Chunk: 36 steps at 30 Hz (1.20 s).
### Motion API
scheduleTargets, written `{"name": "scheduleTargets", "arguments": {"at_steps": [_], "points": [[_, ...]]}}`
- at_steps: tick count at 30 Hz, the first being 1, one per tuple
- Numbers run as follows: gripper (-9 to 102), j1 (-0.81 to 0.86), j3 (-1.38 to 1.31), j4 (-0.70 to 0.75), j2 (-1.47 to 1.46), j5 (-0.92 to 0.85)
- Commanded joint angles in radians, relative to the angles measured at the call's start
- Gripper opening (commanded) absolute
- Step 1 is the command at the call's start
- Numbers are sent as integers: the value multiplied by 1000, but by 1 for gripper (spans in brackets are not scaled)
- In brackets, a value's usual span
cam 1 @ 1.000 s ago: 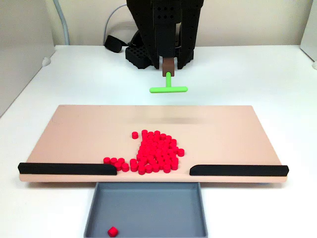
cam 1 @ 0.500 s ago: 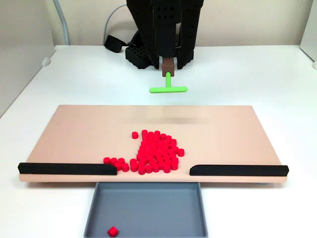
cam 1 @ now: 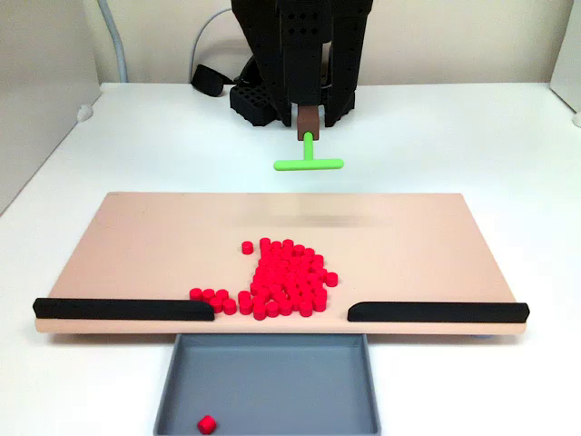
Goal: Gather the right side granules
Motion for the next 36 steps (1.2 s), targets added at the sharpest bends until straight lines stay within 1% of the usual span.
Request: {"name": "scheduleTargets", "arguments": {"at_steps": [1, 36], "points": [[0, 5, -23, -2, 2, -2], [0, -3, -29, -2, 12, -25]]}}
